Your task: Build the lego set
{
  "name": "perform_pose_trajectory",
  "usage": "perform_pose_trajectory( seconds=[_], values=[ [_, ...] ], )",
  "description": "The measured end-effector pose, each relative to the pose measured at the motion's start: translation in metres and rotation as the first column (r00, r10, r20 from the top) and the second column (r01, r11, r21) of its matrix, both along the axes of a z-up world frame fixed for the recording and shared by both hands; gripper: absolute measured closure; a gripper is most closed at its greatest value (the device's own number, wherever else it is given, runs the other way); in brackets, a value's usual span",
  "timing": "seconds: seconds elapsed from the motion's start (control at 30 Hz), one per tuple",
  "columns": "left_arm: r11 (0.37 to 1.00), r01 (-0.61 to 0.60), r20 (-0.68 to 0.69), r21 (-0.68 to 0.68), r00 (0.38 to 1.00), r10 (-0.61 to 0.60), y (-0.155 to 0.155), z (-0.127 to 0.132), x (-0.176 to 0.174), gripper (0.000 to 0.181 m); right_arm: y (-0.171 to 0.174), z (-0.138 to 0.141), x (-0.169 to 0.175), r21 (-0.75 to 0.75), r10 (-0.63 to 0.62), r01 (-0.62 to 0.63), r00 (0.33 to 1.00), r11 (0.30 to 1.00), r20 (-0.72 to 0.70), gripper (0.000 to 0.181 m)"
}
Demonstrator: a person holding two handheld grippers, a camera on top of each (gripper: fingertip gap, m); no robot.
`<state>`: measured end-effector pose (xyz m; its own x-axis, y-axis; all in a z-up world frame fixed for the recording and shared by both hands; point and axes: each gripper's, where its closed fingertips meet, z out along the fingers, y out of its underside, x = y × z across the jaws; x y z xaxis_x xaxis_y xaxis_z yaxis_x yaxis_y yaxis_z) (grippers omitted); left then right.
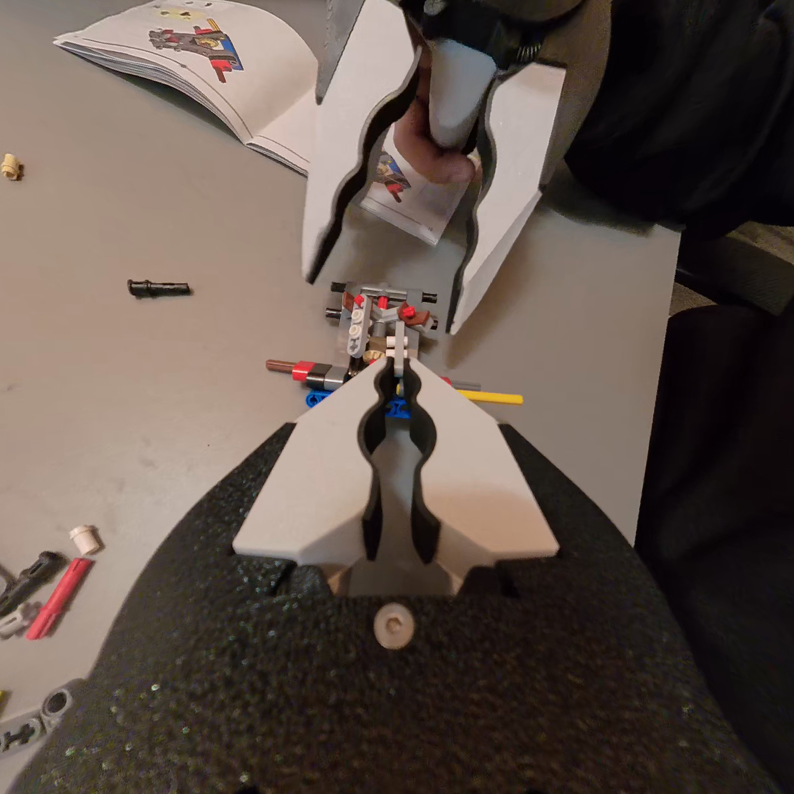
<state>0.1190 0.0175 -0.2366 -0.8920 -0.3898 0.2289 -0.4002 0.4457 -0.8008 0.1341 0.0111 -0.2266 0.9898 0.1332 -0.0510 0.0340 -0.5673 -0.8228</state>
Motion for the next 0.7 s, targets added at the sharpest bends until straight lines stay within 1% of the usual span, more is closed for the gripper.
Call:
perform_pose_trajectory(
  seconds=[0.07, 0.13, 0.2, 0.27, 0.57, 0.63, 0.7],
  values=[
    [1.0, 0.0, -0.001, -0.001, 1.0, 0.0, 0.0, 0.0, 0.0, 0.18, 0.004, -0.005, 0.001, -0.002, -0.038, 0.038, 0.999, 0.999, -0.003, 0.116],
    [1.0, 0.0, -0.005, -0.003, 1.0, 0.0, 0.0, 0.0, 0.0, 0.18, 0.006, -0.008, 0.006, 0.008, -0.081, 0.081, 0.996, 0.997, -0.02, 0.119],
    [1.0, 0.0, -0.004, -0.003, 1.0, 0.0, 0.0, 0.0, 0.0, 0.18, 0.003, -0.011, 0.006, -0.013, -0.083, 0.083, 0.996, 0.997, -0.038, 0.125],
    [1.0, 0.0, -0.002, -0.002, 1.0, 0.0, 0.0, 0.0, 0.0, 0.18, 0.001, -0.011, 0.007, -0.01, -0.088, 0.088, 0.996, 0.996, -0.033, 0.124],
    [1.0, -0.001, -0.002, -0.002, 1.0, 0.001, 0.0, 0.0, 0.0, 0.18, -0.008, -0.015, 0.003, -0.052, -0.047, 0.047, 0.999, 0.998, -0.01, 0.125],
    [1.0, -0.002, -0.001, -0.001, 1.0, 0.002, 0.0, 0.0, 0.0, 0.18, -0.011, -0.011, 0.004, -0.045, -0.044, 0.044, 0.999, 0.998, -0.01, 0.124],
    [1.0, -0.001, -0.003, -0.003, 1.0, 0.001, 0.0, 0.0, 0.0, 0.18, -0.016, -0.001, 0.006, -0.018, -0.027, 0.027, 1.0, 0.999, -0.011, 0.123]
  ],
)
